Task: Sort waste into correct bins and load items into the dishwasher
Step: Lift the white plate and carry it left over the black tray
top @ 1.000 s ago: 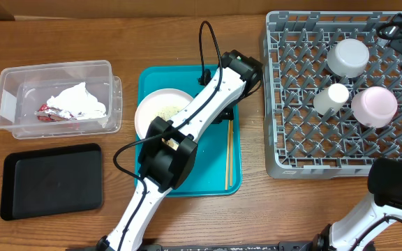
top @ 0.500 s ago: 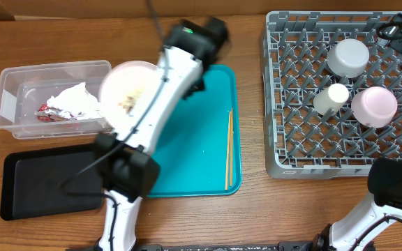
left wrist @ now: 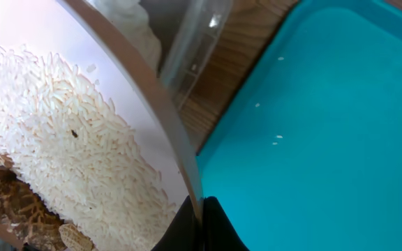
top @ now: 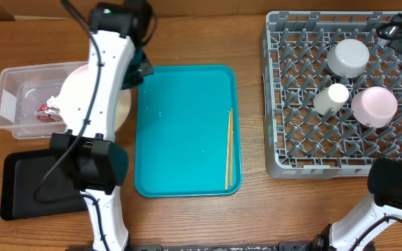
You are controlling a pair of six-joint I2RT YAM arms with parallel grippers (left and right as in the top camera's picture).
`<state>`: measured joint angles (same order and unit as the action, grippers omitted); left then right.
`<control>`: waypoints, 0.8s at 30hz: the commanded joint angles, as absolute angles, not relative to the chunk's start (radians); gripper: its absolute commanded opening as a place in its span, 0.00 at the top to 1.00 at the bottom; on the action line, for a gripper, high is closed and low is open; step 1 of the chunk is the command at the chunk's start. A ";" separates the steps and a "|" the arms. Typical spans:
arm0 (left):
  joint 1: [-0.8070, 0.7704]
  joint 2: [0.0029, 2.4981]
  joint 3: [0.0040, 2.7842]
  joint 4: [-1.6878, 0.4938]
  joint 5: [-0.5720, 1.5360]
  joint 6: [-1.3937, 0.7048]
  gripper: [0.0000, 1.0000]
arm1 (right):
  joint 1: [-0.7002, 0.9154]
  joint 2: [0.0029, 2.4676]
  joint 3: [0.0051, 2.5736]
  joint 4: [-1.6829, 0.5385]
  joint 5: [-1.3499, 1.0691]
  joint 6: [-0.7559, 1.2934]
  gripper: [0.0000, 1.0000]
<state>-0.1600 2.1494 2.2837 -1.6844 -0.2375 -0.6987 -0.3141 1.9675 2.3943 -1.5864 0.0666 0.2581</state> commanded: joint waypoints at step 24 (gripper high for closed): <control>0.150 1.972 2.128 -1.690 -0.186 -0.675 0.95 | -0.315 1.967 2.395 -1.581 0.065 0.262 0.00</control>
<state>0.1390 2.0609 2.1273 -1.6840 -0.1791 -0.6975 -0.3141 1.9675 2.3943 -1.5852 0.0666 0.2584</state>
